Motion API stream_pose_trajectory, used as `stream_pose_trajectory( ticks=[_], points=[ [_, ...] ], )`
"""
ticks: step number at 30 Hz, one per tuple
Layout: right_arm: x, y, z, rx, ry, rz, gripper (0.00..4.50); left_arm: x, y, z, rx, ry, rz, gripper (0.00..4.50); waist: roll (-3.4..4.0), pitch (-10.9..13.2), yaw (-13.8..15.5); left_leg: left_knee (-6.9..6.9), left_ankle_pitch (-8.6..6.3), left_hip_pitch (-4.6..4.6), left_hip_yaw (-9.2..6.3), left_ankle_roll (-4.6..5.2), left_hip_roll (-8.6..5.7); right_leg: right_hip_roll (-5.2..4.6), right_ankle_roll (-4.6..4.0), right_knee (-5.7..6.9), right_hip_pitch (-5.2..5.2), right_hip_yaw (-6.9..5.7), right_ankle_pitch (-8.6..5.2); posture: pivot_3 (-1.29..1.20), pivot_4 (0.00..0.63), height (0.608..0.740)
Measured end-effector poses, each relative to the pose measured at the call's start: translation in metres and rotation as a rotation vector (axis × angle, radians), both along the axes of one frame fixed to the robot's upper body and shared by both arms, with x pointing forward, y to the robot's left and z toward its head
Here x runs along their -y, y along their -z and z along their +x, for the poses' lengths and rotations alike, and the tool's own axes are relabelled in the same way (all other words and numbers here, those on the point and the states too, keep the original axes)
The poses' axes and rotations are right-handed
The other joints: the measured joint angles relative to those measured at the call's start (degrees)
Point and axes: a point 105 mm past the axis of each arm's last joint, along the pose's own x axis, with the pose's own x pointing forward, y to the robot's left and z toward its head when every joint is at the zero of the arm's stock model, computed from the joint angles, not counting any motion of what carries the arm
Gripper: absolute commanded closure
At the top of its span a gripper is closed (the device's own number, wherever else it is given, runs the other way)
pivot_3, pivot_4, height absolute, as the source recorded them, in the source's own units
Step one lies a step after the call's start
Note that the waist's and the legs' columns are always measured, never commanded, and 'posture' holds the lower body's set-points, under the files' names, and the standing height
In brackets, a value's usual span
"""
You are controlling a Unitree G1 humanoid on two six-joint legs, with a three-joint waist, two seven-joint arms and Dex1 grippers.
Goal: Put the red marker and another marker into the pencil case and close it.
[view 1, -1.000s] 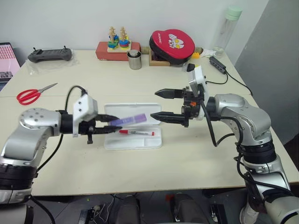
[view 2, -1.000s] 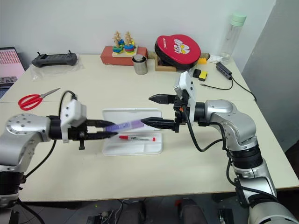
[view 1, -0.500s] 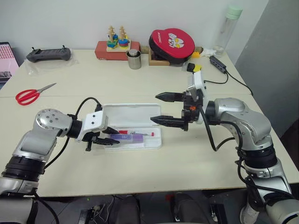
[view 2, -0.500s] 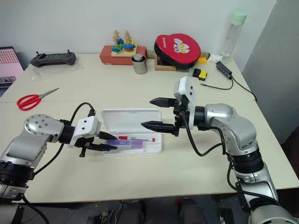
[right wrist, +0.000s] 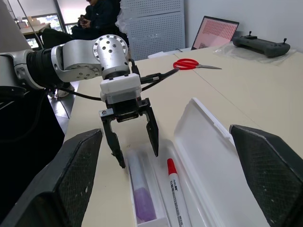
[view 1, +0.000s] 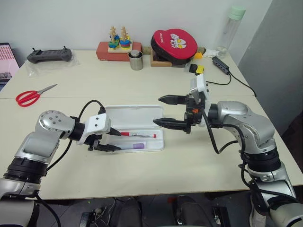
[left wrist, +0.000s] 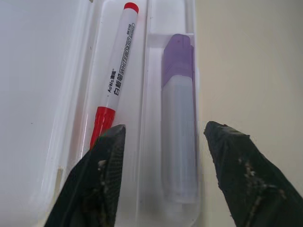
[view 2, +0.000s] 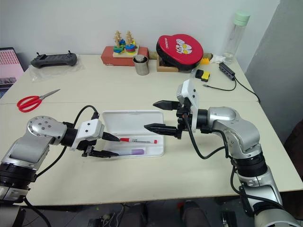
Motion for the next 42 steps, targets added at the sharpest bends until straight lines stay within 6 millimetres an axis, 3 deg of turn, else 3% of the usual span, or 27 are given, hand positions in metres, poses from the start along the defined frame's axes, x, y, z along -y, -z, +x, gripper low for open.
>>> stream_pose_trajectory(
  ticks=[5,8,10,12,15,17,22,24,30,35,40,42],
  points=[
    [-0.001,0.001,0.0,-0.001,0.0,-0.004,0.0,0.01,-0.003,0.004,0.005,-0.016,-0.065,0.01,0.0,0.0,0.2,0.04,0.0,-0.01,-0.01,0.0,0.0,0.0,0.01,0.01,0.02,-0.01,0.01,0.0,0.15,0.74],
    [0.001,0.003,0.005,0.0,0.038,-0.015,0.0,0.026,-0.017,0.008,0.037,-0.013,-0.17,0.01,-0.01,0.0,0.3,0.07,0.0,-0.01,-0.01,0.0,-0.01,0.0,0.04,0.01,0.03,0.01,0.02,0.0,0.15,0.74],
    [0.008,0.013,0.024,-0.026,0.162,-0.041,0.0,0.044,-0.038,0.011,0.065,-0.025,-0.326,0.01,-0.04,0.0,0.5,0.16,0.0,-0.01,-0.04,0.0,0.0,0.0,0.07,0.03,0.06,-0.02,0.04,0.0,0.15,0.74],
    [0.024,0.032,0.049,-0.079,0.337,-0.095,0.0,0.066,-0.063,0.008,0.087,-0.006,-0.491,0.01,-0.04,0.0,0.6,0.29,0.0,-0.04,-0.02,0.0,-0.02,0.0,0.15,0.02,0.1,0.02,0.09,0.0,0.15,0.74],
    [0.048,0.059,0.075,-0.142,0.562,-0.174,0.0,0.081,-0.077,0.008,0.102,-0.036,-0.618,0.01,-0.04,0.0,0.6,0.34,0.0,-0.03,-0.01,0.0,-0.04,0.0,0.18,0.04,0.11,0.05,0.11,0.0,0.15,0.74],
    [0.072,0.083,0.096,-0.197,0.77,-0.234,0.0,0.094,-0.078,0.008,0.098,-0.061,-0.685,0.01,-0.04,0.0,0.6,0.38,0.0,-0.03,-0.02,0.0,-0.04,0.0,0.18,0.04,0.14,0.06,0.15,0.0,0.15,0.74],
    [0.107,0.112,0.112,-0.282,1.03,-0.26,0.0,0.118,-0.077,0.01,0.094,-0.095,-0.781,0.01,-0.04,0.0,0.9,0.41,0.0,-0.03,-0.01,0.0,-0.08,-0.01,0.14,0.01,0.18,0.1,0.23,0.0,0.15,0.74],
    [0.111,0.12,0.115,-0.309,1.082,-0.254,0.0,0.132,-0.071,0.013,0.097,-0.117,-0.792,0.01,-0.04,0.0,1.0,0.43,0.0,-0.03,-0.01,0.0,-0.08,-0.01,0.17,0.01,0.18,0.12,0.25,0.0,0.15,0.74],
    [0.11,0.127,0.118,-0.305,1.125,-0.252,1.6,0.156,-0.073,0.037,0.189,-0.25,-0.801,0.0,-0.04,0.0,0.9,0.55,0.0,-0.02,-0.01,0.0,-0.1,0.0,0.31,0.02,0.22,0.15,0.31,0.0,0.15,0.74],
    [0.106,0.127,0.119,-0.296,1.125,-0.249,2.71,0.156,-0.066,0.053,0.218,-0.345,-0.764,0.0,-0.03,0.0,0.9,0.57,0.0,-0.02,-0.01,0.01,-0.1,0.0,0.33,0.02,0.22,0.15,0.31,0.0,0.15,0.74],
    [0.106,0.122,0.121,-0.258,1.131,-0.235,4.19,0.156,-0.065,0.054,0.213,-0.347,-0.763,0.0,-0.03,0.0,0.9,0.55,0.0,-0.04,-0.01,0.0,-0.11,-0.01,0.32,-0.02,0.22,0.15,0.32,0.0,0.15,0.74],
    [0.104,0.118,0.121,-0.233,1.113,-0.213,4.25,0.156,-0.067,0.053,0.215,-0.33,-0.759,0.0,-0.03,0.0,0.9,0.54,0.0,-0.04,0.0,0.0,-0.11,-0.01,0.32,-0.02,0.21,0.15,0.31,0.0,0.15,0.74]
  ],
)
